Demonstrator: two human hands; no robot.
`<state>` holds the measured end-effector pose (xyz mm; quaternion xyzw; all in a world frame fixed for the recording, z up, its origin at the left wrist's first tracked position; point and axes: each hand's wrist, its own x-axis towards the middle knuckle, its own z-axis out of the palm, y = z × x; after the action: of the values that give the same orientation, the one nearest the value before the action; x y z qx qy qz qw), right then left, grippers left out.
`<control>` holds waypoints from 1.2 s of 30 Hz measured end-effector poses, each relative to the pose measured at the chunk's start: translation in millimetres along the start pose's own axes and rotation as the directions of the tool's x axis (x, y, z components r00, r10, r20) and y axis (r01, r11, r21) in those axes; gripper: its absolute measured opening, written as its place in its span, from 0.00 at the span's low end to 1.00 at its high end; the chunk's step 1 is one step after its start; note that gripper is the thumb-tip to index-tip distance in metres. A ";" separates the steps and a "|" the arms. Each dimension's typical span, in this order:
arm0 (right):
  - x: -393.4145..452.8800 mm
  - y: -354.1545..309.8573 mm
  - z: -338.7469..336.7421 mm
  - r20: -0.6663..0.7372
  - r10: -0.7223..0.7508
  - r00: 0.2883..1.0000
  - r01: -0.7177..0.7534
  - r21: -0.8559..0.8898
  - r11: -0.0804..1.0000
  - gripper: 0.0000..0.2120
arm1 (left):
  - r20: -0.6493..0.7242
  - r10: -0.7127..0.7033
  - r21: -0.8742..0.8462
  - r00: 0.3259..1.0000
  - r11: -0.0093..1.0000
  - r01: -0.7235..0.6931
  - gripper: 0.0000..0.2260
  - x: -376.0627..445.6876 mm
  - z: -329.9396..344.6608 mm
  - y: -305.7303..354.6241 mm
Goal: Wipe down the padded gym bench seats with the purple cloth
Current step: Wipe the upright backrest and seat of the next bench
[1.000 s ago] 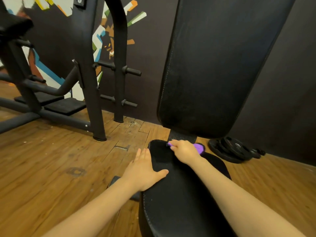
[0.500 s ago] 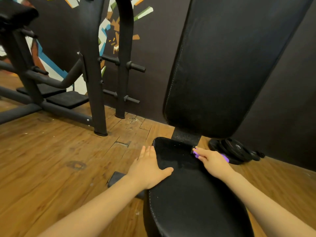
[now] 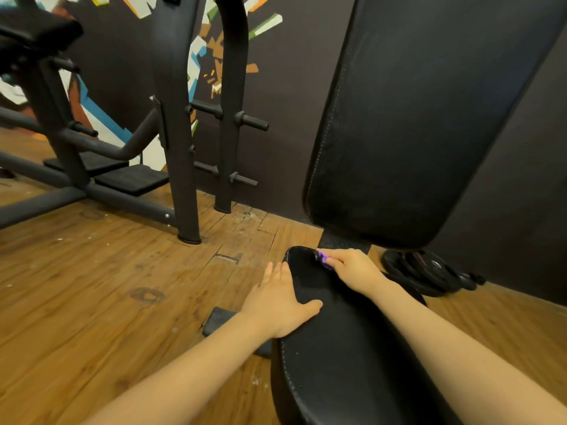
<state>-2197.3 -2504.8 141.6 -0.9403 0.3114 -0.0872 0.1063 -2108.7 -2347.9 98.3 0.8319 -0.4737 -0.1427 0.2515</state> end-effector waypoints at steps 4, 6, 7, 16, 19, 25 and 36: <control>-18.5 -4.2 2.6 0.051 -0.089 0.995 0.092 -0.066 0.994 0.20 | 0.000 -0.003 -0.009 1.000 1.000 0.003 0.44 1.7 1.1 -1.0; -34.7 -1.7 -0.8 0.095 -0.156 0.983 0.165 -0.099 0.981 0.20 | -0.004 0.005 -0.034 1.000 0.999 -0.005 0.44 2.5 2.5 -2.8; -43.3 -0.4 -2.3 0.123 -0.180 0.976 0.193 -0.107 0.975 0.20 | -0.007 0.012 -0.039 1.000 0.999 -0.012 0.44 2.9 3.4 -3.5; 16.4 -32.7 11.7 -0.120 -0.240 0.963 0.248 0.054 0.967 0.18 | -0.050 -0.005 0.025 0.999 1.000 0.006 0.45 1.3 2.9 -3.3; 37.2 -51.0 24.0 0.021 -0.182 0.983 0.183 -0.025 0.983 0.15 | -0.043 -0.011 0.020 0.999 1.000 0.012 0.45 -0.4 1.7 -3.1; -7.0 -38.8 20.9 0.056 -0.279 0.959 0.281 -0.034 0.959 0.19 | -0.049 0.005 -0.036 0.999 0.999 -0.007 0.46 -1.2 1.7 -2.0; -59.5 13.3 6.1 0.050 -0.139 0.989 0.141 -0.026 0.990 0.19 | -0.042 0.013 -0.065 0.999 0.998 -0.016 0.48 -2.8 3.3 -2.9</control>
<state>-2250.5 -2478.3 126.6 -0.9631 0.2433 -0.0673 0.0934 -2109.6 -2345.2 93.9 0.8226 -0.4695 -0.1387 0.2892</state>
